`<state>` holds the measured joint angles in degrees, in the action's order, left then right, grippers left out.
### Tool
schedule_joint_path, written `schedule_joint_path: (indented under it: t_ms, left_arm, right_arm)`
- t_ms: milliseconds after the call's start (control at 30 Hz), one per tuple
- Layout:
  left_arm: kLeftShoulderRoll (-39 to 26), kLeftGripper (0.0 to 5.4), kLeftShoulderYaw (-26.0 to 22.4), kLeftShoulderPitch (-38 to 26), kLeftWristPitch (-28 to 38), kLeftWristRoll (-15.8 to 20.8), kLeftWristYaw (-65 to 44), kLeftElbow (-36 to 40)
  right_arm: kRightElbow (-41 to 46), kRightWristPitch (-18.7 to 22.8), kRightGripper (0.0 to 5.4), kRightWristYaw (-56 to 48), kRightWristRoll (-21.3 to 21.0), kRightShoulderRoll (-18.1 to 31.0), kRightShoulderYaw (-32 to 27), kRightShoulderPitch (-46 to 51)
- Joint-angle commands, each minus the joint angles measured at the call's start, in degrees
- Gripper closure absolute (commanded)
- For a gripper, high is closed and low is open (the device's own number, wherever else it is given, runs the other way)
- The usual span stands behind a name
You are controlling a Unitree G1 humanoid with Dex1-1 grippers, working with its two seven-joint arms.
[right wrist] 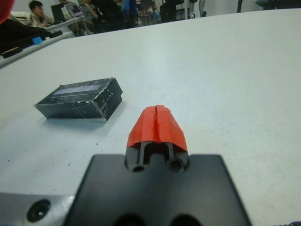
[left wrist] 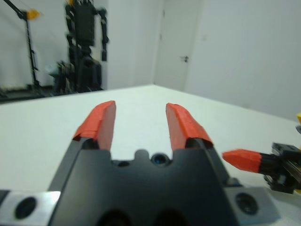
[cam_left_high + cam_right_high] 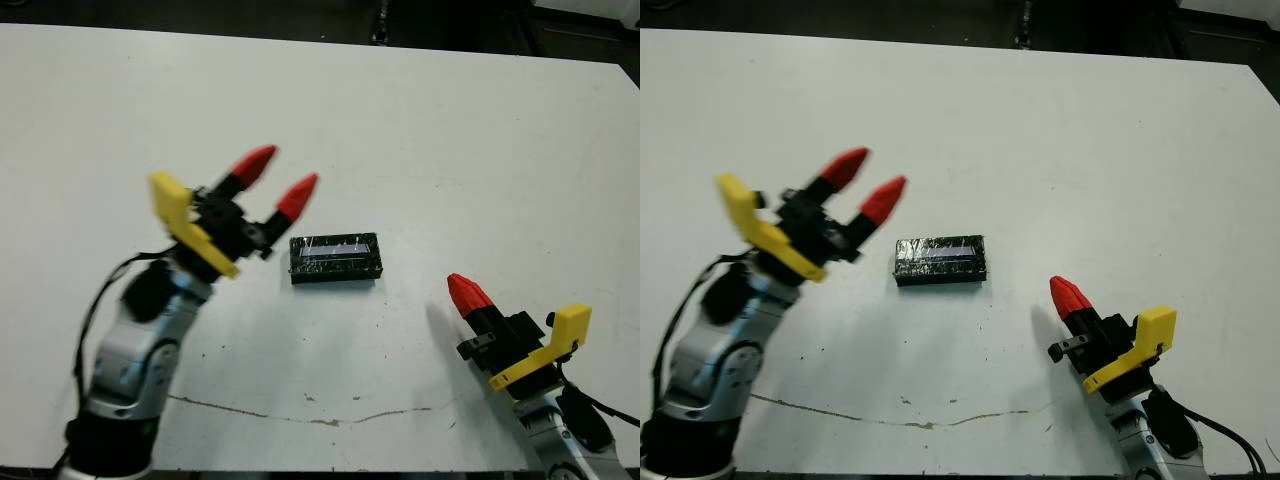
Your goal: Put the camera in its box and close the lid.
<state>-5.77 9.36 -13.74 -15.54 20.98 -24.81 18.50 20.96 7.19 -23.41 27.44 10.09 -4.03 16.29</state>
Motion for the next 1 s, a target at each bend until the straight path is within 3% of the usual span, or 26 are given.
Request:
schedule_joint_path:
  t_ms: [33, 500, 733, 1000]
  left_arm:
    - [1.14, 3.35, 2.88, -0.32, -3.08, -2.58, 2.32, -2.19]
    - [4.28, 5.39, 8.78, 0.38, -23.24, -4.61, 9.10, -6.06]
    - [2.91, 5.39, 10.05, -0.13, -31.33, -5.75, 10.80, -9.53]
    - [3.65, 5.39, 8.83, -1.63, -35.90, -3.48, 9.50, -14.26]
  right_arm:
    - [1.09, 1.46, 5.40, 1.84, -0.24, -0.55, -0.06, 0.94]
    - [3.14, 5.53, 5.40, 5.75, 1.45, -2.38, -0.16, 1.21]
    - [3.50, 5.94, 5.40, 6.90, 1.11, -2.50, -0.22, 1.50]
    - [3.91, 6.56, 5.40, 7.37, 1.14, -2.61, -0.14, 1.68]
